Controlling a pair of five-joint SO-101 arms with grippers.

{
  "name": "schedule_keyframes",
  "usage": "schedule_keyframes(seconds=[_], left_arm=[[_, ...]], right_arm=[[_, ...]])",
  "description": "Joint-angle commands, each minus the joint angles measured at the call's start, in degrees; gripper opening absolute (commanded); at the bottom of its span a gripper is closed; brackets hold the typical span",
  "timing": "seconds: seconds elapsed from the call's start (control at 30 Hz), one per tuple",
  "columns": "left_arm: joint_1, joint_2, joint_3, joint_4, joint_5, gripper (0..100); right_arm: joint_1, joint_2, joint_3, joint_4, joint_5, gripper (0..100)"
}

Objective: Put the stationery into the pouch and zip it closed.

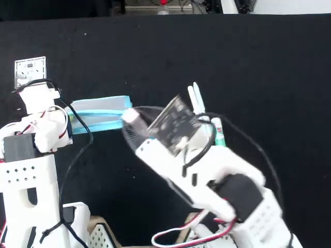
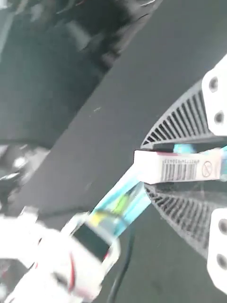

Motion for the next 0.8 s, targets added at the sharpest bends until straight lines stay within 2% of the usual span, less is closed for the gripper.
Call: schedule_keyframes(seconds=[0.0, 0.13, 0.27, 0.43, 0.63, 0.77], left_arm=[[-0.84, -0.18, 0.04, -0.26, 0.79, 3], [-0.75, -0.18, 0.04, -0.26, 0.79, 3], [-0.66, -0.18, 0.04, -0.26, 0.79, 3], [-0.48, -0.18, 0.04, -0.44, 0.79, 3], [-0.48, -0.18, 0.04, -0.44, 0.79, 3], [-0.48, -0.18, 0.04, -0.35, 0.79, 3]], right_arm=[[-4.13, -3.65, 12.7, -21.98, -0.53, 1.1], [-4.31, -8.13, 25.63, -42.11, -0.53, 1.1], [-6.33, -13.05, 34.51, -53.36, -0.62, 1.1], [-10.29, -16.22, 38.46, -58.2, -0.62, 1.1], [-10.37, -13.67, 38.64, -59.08, -0.53, 1.1], [-10.37, -8.92, 39.87, -67.25, -0.53, 1.1]])
